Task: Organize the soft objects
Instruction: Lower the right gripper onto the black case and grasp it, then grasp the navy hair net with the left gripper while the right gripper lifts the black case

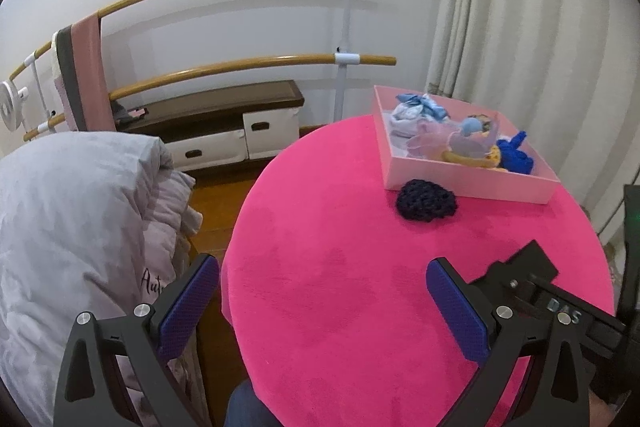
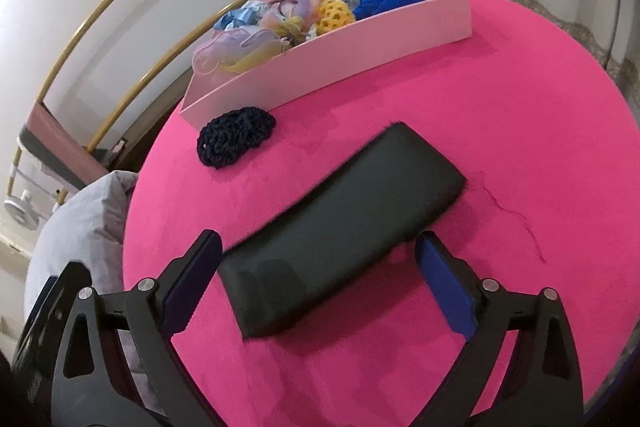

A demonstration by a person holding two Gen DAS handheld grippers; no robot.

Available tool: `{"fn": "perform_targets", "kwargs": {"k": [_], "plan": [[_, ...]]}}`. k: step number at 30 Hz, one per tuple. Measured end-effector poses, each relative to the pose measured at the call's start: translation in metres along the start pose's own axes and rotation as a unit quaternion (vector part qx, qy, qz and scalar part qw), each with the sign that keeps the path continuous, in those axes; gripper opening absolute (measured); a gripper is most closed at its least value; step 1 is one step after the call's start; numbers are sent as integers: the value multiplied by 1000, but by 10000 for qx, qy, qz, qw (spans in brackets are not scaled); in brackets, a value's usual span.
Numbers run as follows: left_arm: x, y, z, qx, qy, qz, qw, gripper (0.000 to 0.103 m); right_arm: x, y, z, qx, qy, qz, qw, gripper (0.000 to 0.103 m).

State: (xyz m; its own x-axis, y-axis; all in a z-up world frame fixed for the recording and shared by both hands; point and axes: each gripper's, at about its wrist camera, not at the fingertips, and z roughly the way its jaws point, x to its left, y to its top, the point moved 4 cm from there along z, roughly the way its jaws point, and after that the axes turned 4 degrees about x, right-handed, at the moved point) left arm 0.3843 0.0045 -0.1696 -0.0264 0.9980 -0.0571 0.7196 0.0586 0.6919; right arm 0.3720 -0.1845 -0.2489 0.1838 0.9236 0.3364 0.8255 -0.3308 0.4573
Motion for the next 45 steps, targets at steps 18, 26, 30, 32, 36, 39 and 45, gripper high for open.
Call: {"fn": "perform_targets", "kwargs": {"k": [18,26,30,32,36,39,45], "plan": [[-13,2,40,187,19,57,9998,103,-14,14,3,100,-570,-790,9952,74],[-17,2,43,175,53,153,9997,103,12,7,22,-30,-982,-1486,9840,75],[-21,3,48,197,27,167,9997,103,-2,8,10,-14,-811,-1652,9829,42],[-26,4,51,213,-1,204,9996,103,-12,9,2,-61,-839,-1639,9829,39],[-39,7,60,231,-60,314,9992,103,-27,12,-6,-135,-870,-1544,9841,37],[-48,14,67,227,-75,375,9990,103,-35,17,-9,-162,-833,-1512,9849,37],[-69,28,93,280,-30,534,9982,103,-38,18,-8,-198,-704,-1534,9855,36]]}}
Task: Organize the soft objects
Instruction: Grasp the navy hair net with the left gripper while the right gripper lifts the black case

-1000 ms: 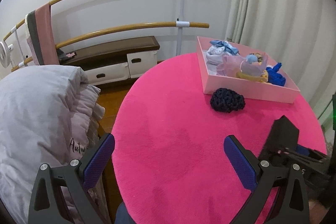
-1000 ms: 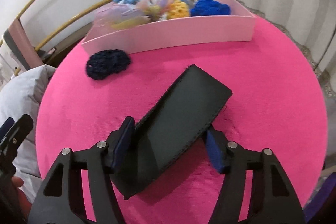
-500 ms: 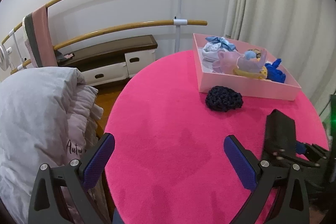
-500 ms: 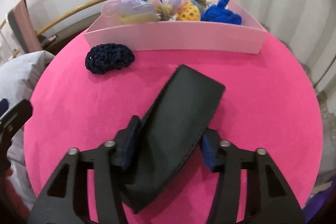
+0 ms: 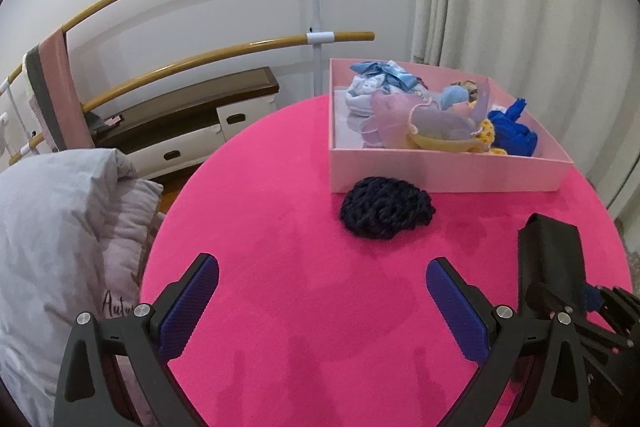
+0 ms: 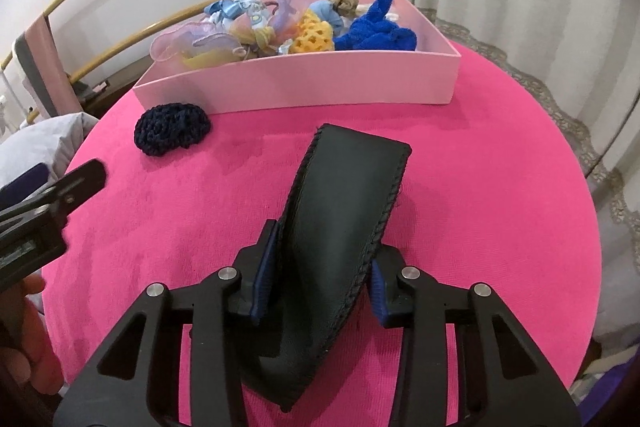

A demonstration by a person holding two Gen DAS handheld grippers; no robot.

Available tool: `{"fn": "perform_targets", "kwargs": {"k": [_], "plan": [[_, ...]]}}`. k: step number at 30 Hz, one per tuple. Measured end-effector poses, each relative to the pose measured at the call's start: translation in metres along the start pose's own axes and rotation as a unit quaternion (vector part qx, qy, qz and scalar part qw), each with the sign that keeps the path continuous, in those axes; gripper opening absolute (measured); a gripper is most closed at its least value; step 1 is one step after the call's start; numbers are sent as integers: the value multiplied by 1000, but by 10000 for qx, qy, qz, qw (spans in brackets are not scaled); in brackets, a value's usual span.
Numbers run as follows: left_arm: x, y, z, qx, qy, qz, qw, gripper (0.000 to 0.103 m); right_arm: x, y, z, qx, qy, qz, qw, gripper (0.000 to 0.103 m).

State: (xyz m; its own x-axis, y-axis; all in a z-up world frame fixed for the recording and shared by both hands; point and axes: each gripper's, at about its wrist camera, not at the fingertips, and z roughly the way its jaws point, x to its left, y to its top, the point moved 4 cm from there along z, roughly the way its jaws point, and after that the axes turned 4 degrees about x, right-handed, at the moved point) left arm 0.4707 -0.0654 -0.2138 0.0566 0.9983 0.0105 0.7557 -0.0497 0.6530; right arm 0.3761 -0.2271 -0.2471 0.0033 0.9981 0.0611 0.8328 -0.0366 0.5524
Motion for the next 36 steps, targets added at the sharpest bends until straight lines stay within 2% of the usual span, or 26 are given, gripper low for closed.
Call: {"fn": "perform_targets", "kwargs": {"k": [10,13,15,16,17,18,19,21,22,26,36], "plan": [[-33,30,63,216,40,155,9996,103,-19,15,11,-72,77,124,9999,36],[-36,36,87,338,191,136,9992,101,-23,19,15,-69,111,154,9998,36],[-37,40,98,469,69,87,9988,86,-23,20,16,-78,125,160,9998,36],[-37,40,103,528,-139,46,9985,70,-23,21,17,-83,127,157,9998,36],[-38,41,106,550,-269,27,9981,61,-23,21,17,-86,130,159,9998,36],[-38,41,106,531,-323,28,9981,56,-23,21,16,-86,143,168,9997,36],[-39,40,105,525,-370,57,9979,44,-23,21,16,-83,157,176,9997,36],[-38,37,103,535,-450,66,9975,31,-24,19,15,-81,178,186,9996,36],[-37,35,102,538,-486,37,9974,21,-24,18,13,-79,185,188,9996,36],[-31,27,91,529,-622,-20,9967,14,-24,15,6,-92,244,189,9995,36],[-14,9,41,273,-685,30,9973,14,-16,11,-23,-285,281,124,9991,36]]}}
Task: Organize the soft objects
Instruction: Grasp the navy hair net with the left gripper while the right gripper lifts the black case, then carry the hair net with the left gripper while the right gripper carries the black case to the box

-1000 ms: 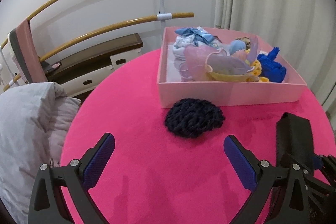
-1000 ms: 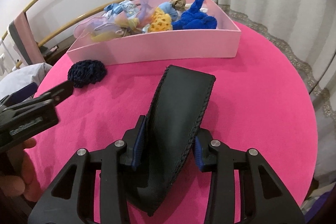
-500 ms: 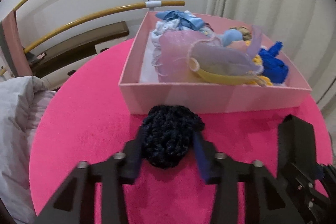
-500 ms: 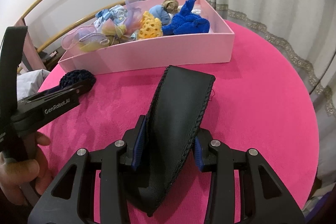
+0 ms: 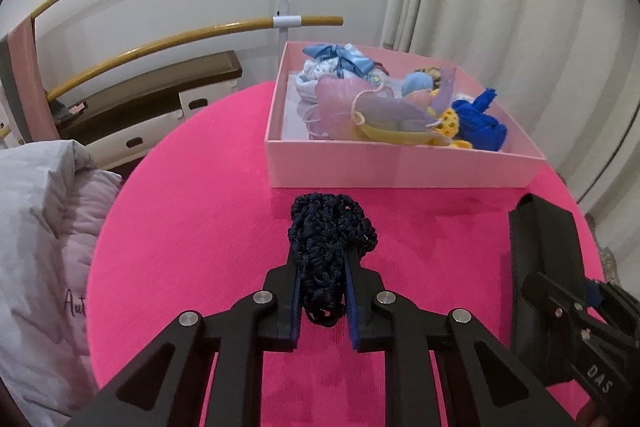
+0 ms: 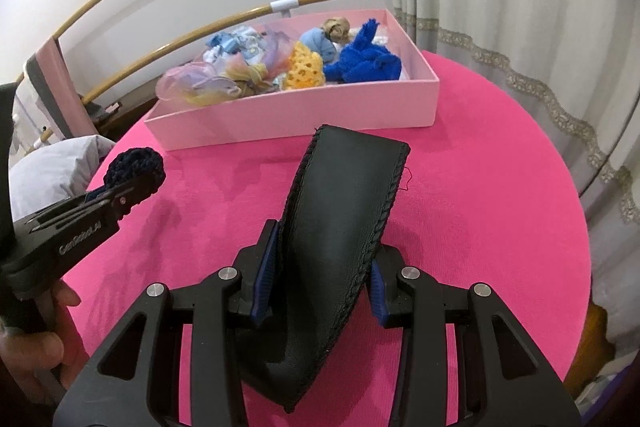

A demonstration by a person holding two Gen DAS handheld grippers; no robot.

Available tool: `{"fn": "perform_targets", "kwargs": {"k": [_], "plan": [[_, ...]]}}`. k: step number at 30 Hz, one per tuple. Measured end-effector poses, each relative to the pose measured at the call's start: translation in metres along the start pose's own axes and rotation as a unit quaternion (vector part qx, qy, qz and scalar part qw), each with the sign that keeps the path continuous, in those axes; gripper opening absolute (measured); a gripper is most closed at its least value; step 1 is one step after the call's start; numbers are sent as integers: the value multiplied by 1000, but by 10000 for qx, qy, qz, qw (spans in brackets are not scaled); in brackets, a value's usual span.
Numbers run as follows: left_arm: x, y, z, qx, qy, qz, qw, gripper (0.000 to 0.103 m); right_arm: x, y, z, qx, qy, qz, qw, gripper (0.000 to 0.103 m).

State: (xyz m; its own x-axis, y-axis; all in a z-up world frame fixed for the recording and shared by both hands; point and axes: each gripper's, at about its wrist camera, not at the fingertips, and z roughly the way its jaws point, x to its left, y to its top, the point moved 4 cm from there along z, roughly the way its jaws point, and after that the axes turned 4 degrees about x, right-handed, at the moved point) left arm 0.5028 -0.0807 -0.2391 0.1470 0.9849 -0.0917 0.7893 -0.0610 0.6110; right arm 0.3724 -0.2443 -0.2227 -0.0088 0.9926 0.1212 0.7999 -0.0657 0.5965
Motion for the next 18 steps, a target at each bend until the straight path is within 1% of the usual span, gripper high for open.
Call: {"fn": "perform_targets", "kwargs": {"k": [6,10,11,18], "plan": [[-3,-13,-32,-143,35,98,9998,14,5,-2,-17,-115,15,-71,9999,36],[-4,-24,-47,-130,41,116,9998,14,7,-4,-24,-161,17,-97,9998,36],[-5,-28,-55,-133,36,112,9998,14,8,-4,-26,-172,19,-104,9998,36],[-8,-34,-84,-225,7,154,9996,14,9,-7,-38,-262,42,-112,9996,36]]}}
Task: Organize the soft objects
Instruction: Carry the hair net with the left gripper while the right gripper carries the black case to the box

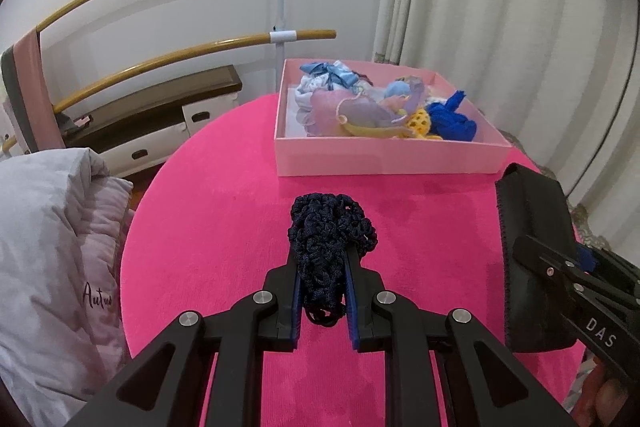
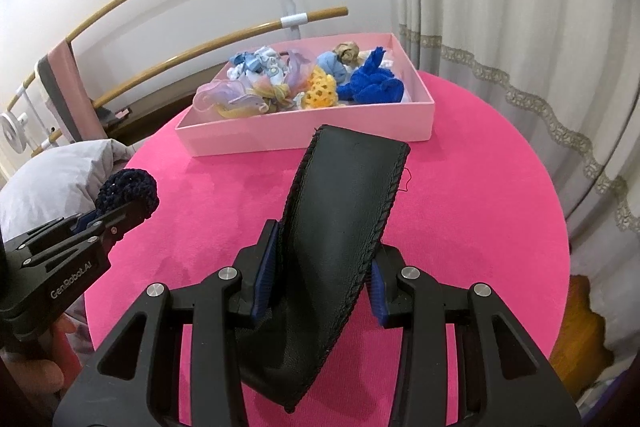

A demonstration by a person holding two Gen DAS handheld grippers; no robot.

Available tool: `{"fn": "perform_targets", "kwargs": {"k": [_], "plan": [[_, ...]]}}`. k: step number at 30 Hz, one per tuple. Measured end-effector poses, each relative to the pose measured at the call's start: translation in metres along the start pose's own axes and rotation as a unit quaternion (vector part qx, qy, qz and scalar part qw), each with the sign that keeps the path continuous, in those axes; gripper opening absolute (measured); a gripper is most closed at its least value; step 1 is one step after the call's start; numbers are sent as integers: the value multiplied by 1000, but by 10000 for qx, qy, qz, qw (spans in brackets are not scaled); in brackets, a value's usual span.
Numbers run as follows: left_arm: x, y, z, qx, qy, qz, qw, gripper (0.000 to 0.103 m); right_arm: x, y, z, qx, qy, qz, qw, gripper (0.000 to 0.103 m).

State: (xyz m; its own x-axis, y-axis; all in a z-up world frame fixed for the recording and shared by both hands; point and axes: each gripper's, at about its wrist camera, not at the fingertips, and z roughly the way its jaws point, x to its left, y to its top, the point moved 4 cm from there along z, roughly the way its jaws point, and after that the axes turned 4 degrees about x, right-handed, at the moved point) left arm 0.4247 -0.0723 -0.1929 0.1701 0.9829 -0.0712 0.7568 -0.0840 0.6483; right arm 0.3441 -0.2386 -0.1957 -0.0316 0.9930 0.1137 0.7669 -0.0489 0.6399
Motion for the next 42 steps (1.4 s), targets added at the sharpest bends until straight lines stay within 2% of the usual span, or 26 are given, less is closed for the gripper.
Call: {"fn": "perform_targets", "kwargs": {"k": [14,33,37,42], "plan": [[0,0,-31,-146,-44,-42,9999,14,2,6,-21,-190,113,-29,9998,36],[-3,41,-33,-440,-106,4,9990,14,8,45,-20,-359,216,-273,9988,36],[0,61,-35,-606,-120,7,9981,14,2,61,-20,-434,263,-245,9984,37],[4,95,-35,-823,-134,-20,9965,15,-4,105,-24,-647,274,-355,9969,37]]}}
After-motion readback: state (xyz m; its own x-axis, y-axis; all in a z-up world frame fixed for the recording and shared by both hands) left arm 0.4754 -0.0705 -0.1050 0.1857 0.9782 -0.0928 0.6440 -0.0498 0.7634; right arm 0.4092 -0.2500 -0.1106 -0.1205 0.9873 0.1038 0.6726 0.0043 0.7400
